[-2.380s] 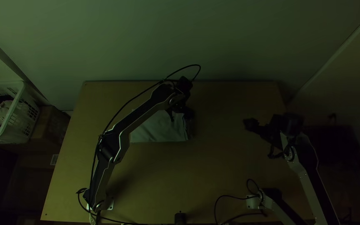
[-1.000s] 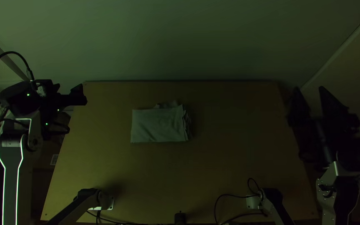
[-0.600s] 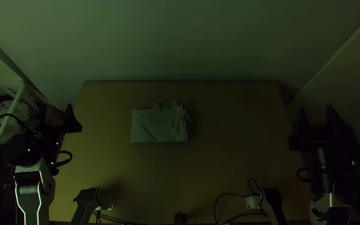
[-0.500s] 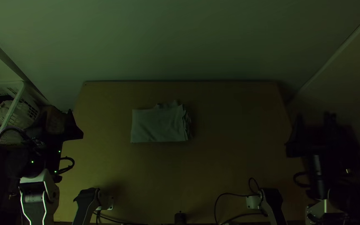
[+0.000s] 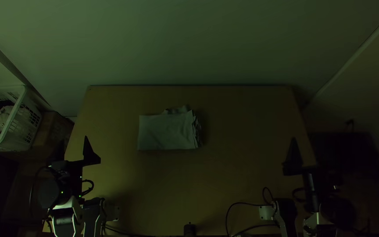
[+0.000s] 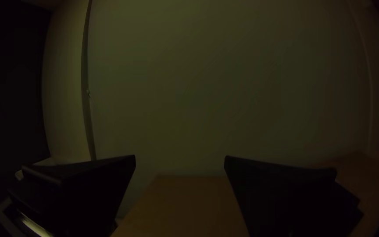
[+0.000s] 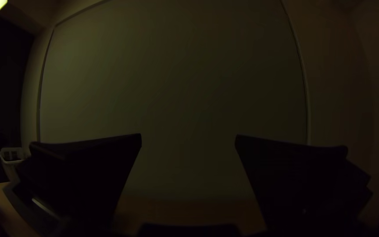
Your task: Fold the t-shirt
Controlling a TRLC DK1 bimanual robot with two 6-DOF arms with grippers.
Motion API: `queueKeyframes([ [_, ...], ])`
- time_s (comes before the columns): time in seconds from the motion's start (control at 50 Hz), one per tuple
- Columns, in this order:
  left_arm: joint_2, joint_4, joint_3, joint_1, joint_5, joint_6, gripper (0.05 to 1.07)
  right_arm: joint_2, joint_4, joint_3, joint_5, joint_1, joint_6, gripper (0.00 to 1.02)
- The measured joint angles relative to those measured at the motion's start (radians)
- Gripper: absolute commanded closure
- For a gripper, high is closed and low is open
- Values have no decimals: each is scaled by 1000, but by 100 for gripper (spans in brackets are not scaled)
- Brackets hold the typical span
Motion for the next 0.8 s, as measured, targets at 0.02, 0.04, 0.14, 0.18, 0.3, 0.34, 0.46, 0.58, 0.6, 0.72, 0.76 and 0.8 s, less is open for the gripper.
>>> queueKeyframes([
  [0.02, -12, 2, -15, 0, 0, 0, 10, -8, 3, -15, 0, 0, 0, 4],
  [0.04, -24, 3, -31, 0, 0, 0, 10, -16, 5, -31, 0, 1, 0, 4],
  [0.14, -70, 3, -99, 0, 0, 0, 10, -54, 19, -114, 0, 10, 0, 4],
  [0.18, -80, 3, -121, 0, 0, 0, 10, -59, 24, -145, 0, 11, 0, 4],
  [0.3, -87, 12, -177, 6, 0, 0, 10, -60, 35, -232, 0, 10, 0, 4],
  [0.34, -87, 14, -195, 7, 0, 0, 10, -60, 37, -257, 0, 10, 1, 4],
  [0.46, -87, 16, -255, 7, 0, 0, 10, -60, 43, -343, 0, 10, 1, 4],
  [0.58, -87, 14, -307, 7, 0, 0, 10, -60, 42, -425, 0, 10, 12, 4],
  [0.6, -87, 14, -314, 7, 0, 0, 10, -60, 41, -436, 0, 8, 14, 4],
  [0.72, -87, 22, -321, 7, 0, 0, 10, -60, 12, -475, 0, -3, 40, 4],
  [0.76, -87, 22, -321, 7, 0, 0, 10, -60, 8, -476, 0, -7, 55, 4],
  [0.8, -87, 22, -321, 7, 0, 0, 10, -63, 4, -476, 0, -8, 68, 4],
])
